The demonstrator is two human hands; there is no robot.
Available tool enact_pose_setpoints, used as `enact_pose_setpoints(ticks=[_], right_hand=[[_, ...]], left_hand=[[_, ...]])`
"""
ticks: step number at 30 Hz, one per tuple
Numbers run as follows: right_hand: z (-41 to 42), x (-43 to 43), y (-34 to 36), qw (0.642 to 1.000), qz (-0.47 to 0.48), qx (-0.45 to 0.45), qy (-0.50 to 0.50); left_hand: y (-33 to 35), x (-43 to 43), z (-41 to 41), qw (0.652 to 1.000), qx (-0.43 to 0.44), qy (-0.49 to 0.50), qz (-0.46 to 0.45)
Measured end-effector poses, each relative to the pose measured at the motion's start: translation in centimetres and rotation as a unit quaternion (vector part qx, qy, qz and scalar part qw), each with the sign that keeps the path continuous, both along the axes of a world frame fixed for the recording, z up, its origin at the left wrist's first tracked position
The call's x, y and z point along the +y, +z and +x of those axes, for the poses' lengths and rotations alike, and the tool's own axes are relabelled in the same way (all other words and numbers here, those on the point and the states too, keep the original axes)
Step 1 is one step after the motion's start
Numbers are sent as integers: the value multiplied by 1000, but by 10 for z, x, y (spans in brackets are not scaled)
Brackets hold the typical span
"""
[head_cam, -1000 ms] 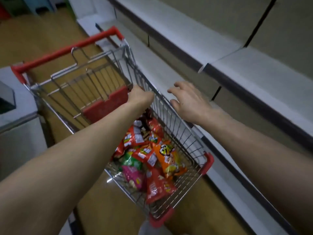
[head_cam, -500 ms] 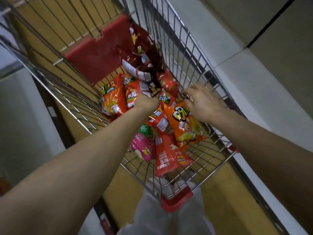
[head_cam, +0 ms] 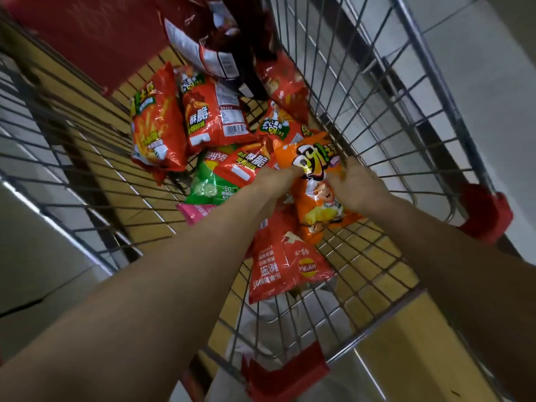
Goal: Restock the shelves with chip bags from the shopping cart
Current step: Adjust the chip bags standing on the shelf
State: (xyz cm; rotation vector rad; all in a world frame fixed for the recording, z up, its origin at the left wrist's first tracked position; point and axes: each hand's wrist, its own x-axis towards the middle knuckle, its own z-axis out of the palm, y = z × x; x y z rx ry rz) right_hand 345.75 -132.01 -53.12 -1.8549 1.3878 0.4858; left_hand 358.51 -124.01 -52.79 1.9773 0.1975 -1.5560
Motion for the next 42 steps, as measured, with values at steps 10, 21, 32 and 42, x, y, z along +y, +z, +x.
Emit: enact_pose_setpoints(ticks=[10, 21, 32, 42], right_hand=[[5, 1, -10, 999, 10, -15, -33], [12, 0, 6, 974, 137, -96, -151], [10, 4, 16, 992, -75, -96, -4], [0, 7, 4, 986, -146, -77, 31]], left_hand=[[-31, 2, -16, 996, 77, 19, -29], [-5, 24, 9, 980, 158, 70, -104], [1, 33, 19, 913, -174, -369, -6], [-19, 77, 0, 597, -257, -759, -32]])
